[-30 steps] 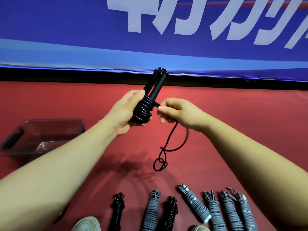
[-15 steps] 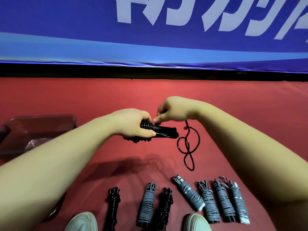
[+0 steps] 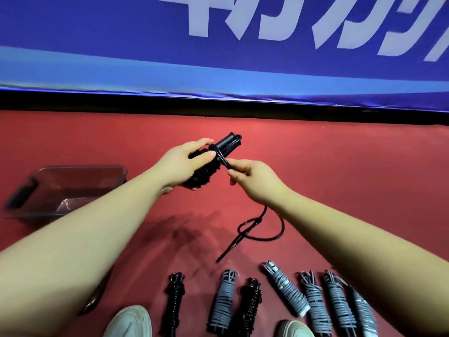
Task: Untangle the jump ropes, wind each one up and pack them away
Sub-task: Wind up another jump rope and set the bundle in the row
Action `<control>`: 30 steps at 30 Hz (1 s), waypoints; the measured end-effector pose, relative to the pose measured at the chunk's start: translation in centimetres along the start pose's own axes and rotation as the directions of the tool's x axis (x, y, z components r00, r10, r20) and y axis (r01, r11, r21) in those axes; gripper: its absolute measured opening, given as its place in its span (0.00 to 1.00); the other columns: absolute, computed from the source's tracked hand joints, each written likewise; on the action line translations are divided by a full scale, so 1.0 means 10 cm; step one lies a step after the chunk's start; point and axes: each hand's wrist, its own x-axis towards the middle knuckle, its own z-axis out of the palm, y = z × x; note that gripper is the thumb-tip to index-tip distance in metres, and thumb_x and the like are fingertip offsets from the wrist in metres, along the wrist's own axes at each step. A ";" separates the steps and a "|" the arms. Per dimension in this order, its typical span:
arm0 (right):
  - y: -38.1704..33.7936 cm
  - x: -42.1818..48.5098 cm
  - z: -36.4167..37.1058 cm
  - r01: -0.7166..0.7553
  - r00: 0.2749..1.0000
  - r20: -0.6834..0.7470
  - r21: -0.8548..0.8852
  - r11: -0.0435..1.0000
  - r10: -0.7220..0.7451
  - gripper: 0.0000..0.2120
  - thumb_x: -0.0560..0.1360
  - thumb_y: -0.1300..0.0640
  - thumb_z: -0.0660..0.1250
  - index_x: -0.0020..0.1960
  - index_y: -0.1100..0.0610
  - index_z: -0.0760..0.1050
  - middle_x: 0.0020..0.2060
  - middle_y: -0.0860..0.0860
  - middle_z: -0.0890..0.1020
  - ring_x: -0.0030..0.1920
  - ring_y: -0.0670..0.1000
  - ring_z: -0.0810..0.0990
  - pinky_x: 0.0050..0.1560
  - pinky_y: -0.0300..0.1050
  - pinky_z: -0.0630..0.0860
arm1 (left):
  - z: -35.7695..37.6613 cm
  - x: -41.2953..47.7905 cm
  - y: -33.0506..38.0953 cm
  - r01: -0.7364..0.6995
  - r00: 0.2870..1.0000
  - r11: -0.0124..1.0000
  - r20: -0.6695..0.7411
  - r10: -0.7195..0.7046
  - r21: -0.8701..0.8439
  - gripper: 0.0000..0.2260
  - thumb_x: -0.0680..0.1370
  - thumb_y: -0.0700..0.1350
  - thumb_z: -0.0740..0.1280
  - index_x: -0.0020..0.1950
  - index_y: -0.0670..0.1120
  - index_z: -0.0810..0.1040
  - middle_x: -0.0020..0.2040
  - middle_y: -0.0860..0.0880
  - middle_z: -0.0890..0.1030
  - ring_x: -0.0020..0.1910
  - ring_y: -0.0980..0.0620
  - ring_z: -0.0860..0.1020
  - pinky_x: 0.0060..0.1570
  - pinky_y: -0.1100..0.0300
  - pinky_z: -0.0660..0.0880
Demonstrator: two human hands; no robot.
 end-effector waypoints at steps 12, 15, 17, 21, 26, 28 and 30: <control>0.00 -0.02 -0.01 0.236 0.958 -0.196 0.122 0.964 -0.210 0.14 0.79 0.60 0.61 0.62 0.51 0.77 0.48 0.38 0.73 0.46 0.37 0.71 0.48 0.26 0.64 | 0.13 -0.11 0.20 -0.005 1.000 0.970 -0.027 -0.002 -0.242 0.08 0.80 0.53 0.61 0.51 0.52 0.78 0.38 0.45 0.80 0.32 0.46 0.81 0.25 0.61 0.74; 0.00 -0.03 -0.04 0.268 0.948 -0.205 0.096 0.959 -0.244 0.14 0.79 0.60 0.61 0.62 0.52 0.77 0.46 0.36 0.73 0.44 0.35 0.72 0.48 0.28 0.65 | 0.10 -0.12 0.20 0.009 1.000 0.957 -0.011 -0.012 -0.291 0.09 0.79 0.53 0.63 0.58 0.55 0.75 0.39 0.45 0.82 0.34 0.45 0.81 0.26 0.60 0.73; 0.00 -0.03 -0.08 0.280 0.950 -0.180 0.143 0.949 -0.253 0.13 0.78 0.61 0.62 0.60 0.52 0.78 0.45 0.38 0.74 0.36 0.34 0.73 0.45 0.29 0.66 | 0.08 -0.11 0.21 -0.001 0.999 0.957 0.033 0.011 -0.289 0.10 0.79 0.52 0.63 0.57 0.52 0.77 0.40 0.45 0.81 0.34 0.44 0.81 0.26 0.61 0.73; 0.09 -0.02 -0.22 0.180 0.983 -0.110 0.433 0.883 -0.146 0.07 0.78 0.61 0.62 0.49 0.53 0.77 0.33 0.44 0.76 0.28 0.42 0.69 0.35 0.36 0.67 | 0.04 -0.08 0.26 -0.005 0.999 0.932 0.044 0.022 -0.363 0.09 0.79 0.51 0.61 0.56 0.49 0.77 0.37 0.47 0.81 0.32 0.46 0.81 0.24 0.63 0.71; 0.34 -0.07 -0.30 0.056 0.957 0.234 0.441 0.896 -0.175 0.10 0.80 0.60 0.58 0.51 0.51 0.78 0.29 0.45 0.76 0.29 0.43 0.68 0.33 0.33 0.66 | 0.01 -0.09 0.26 -0.046 0.980 0.910 0.160 0.122 -0.411 0.11 0.77 0.52 0.63 0.54 0.47 0.76 0.37 0.46 0.80 0.32 0.46 0.81 0.23 0.61 0.71; 0.38 -0.03 -0.34 0.074 0.949 0.259 0.369 0.926 -0.179 0.11 0.80 0.61 0.59 0.51 0.49 0.78 0.30 0.46 0.76 0.30 0.45 0.67 0.33 0.34 0.65 | 0.05 -0.12 0.25 -0.052 0.944 0.916 0.281 0.176 -0.399 0.11 0.77 0.51 0.62 0.53 0.46 0.76 0.38 0.45 0.79 0.33 0.45 0.80 0.24 0.61 0.71; 0.38 0.02 -0.39 0.106 0.958 0.241 0.207 0.973 -0.156 0.10 0.80 0.58 0.59 0.48 0.47 0.78 0.30 0.47 0.72 0.30 0.45 0.65 0.33 0.35 0.64 | 0.08 -0.16 0.28 -0.042 0.898 0.912 0.384 0.213 -0.407 0.09 0.77 0.51 0.65 0.53 0.48 0.78 0.38 0.46 0.80 0.32 0.46 0.80 0.23 0.61 0.71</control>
